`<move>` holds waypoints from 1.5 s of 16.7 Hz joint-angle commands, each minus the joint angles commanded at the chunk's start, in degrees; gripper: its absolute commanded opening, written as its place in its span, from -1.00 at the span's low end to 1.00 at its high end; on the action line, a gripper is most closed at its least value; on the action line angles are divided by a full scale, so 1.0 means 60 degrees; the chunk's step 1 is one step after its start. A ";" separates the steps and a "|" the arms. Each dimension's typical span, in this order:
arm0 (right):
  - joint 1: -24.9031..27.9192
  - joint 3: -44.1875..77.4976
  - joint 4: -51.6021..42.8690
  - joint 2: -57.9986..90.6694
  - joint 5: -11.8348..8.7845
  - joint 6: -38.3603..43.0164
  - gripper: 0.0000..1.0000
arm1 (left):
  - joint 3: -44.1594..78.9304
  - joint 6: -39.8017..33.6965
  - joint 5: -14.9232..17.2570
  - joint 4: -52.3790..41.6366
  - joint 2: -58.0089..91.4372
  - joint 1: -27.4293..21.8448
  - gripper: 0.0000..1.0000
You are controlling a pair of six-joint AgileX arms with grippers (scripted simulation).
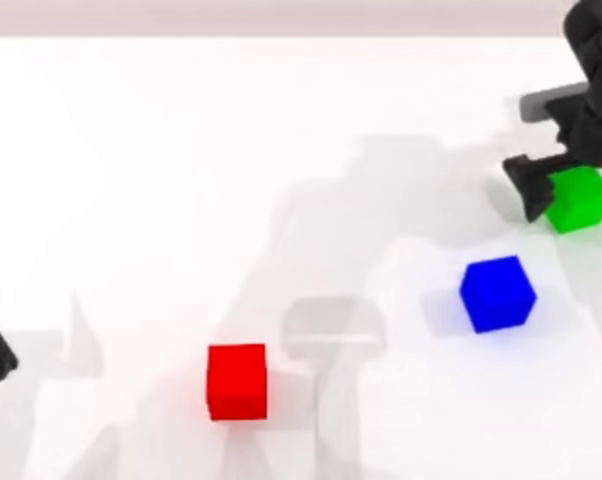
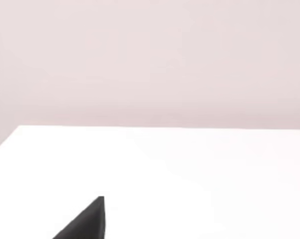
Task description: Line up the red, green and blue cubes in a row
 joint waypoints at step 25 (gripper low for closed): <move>0.0001 -0.0028 0.0030 0.0010 0.0000 0.0000 -1.00 | 0.0000 0.0000 0.0000 0.0000 0.0000 0.0000 1.00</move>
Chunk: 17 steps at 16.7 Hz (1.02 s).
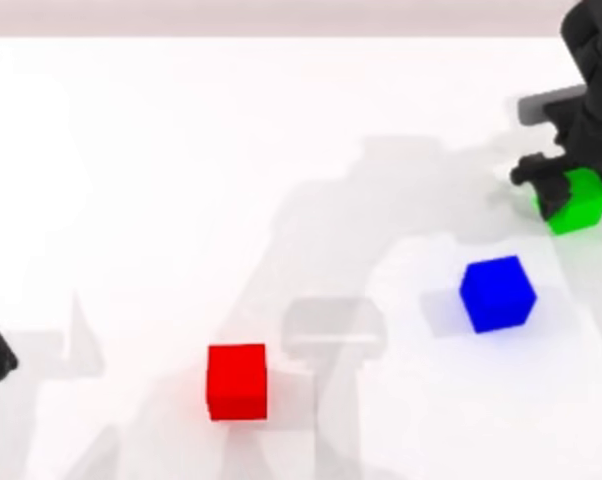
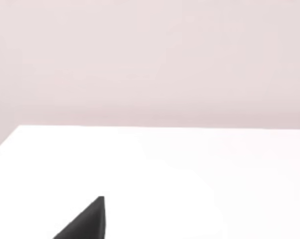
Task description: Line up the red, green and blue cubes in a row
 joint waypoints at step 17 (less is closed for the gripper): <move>0.0115 0.1837 -0.2308 -0.0452 -0.0008 0.0140 -1.00 | 0.0000 0.0000 0.0000 0.0000 0.0000 0.0000 1.00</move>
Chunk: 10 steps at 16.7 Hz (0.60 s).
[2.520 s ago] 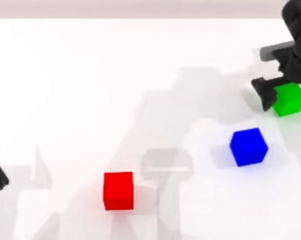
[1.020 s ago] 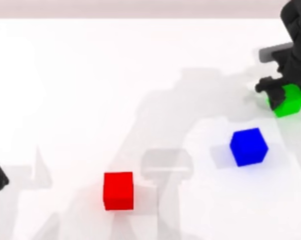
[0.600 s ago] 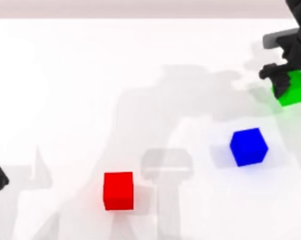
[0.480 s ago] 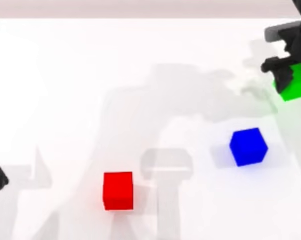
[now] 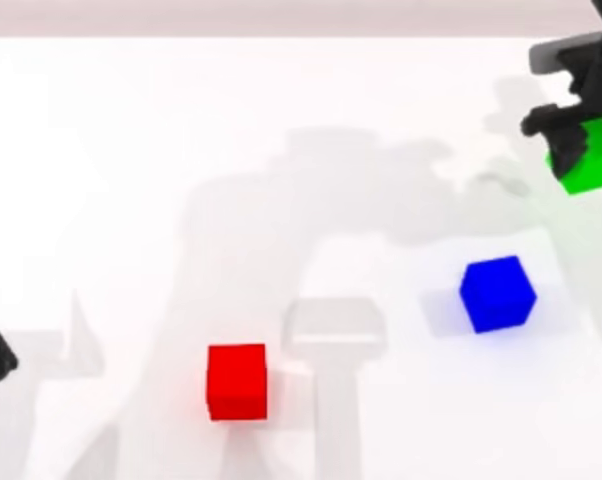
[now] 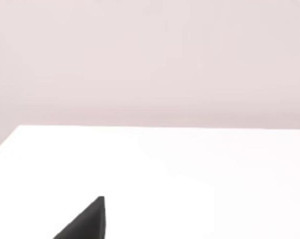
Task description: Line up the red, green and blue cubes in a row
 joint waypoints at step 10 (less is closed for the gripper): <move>0.3991 -0.2438 0.0597 -0.1731 -0.0033 0.5598 -1.00 | 0.0000 0.0000 0.0000 0.0000 0.0000 0.0000 1.00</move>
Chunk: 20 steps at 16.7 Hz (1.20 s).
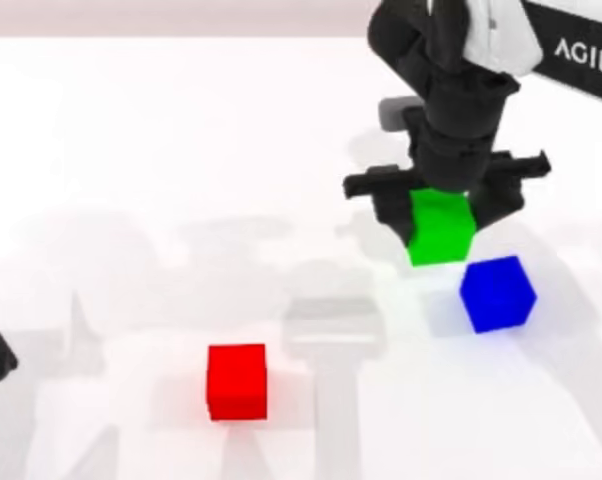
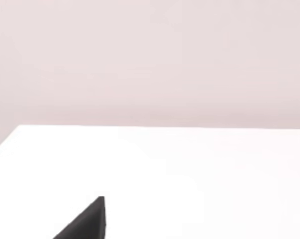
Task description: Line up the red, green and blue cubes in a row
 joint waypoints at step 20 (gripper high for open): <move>0.3343 -0.3430 0.2447 -0.1192 -0.0007 0.4543 -1.00 | 0.0000 0.0000 0.0000 0.0000 0.0000 0.0000 1.00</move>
